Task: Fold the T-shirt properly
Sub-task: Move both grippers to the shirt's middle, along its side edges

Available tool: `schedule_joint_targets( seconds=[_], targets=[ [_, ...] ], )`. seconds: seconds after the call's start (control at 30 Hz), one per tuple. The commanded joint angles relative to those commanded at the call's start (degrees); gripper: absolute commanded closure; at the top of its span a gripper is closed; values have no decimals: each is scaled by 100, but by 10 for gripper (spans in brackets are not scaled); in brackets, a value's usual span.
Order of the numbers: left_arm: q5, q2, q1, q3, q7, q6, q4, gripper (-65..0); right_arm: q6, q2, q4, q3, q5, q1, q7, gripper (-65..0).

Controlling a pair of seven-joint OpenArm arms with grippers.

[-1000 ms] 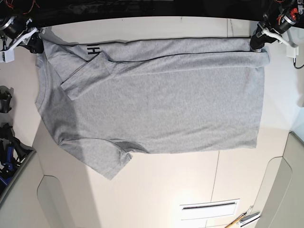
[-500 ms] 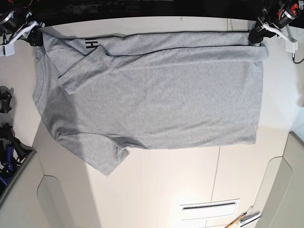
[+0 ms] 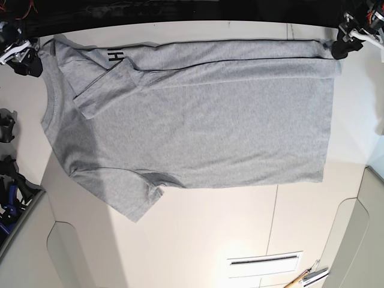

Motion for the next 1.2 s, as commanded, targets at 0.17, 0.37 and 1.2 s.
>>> schedule_joint_targets(
  seconds=[0.17,0.37,1.2],
  targets=[
    [-74,-162,-15,-291,-48,0,0,-406,-26,2,-2,44,-74,461,15,-291],
    [-68,-610,-50,-293,-350,0,0,-406,-107,4,-2,44,-358,1161,17,-291],
    [2280,-1255,-3104,1733,-1224,209,-1012,-406,-98,551,-4245,-1838,-1923,5108,1467,-291]
  ],
)
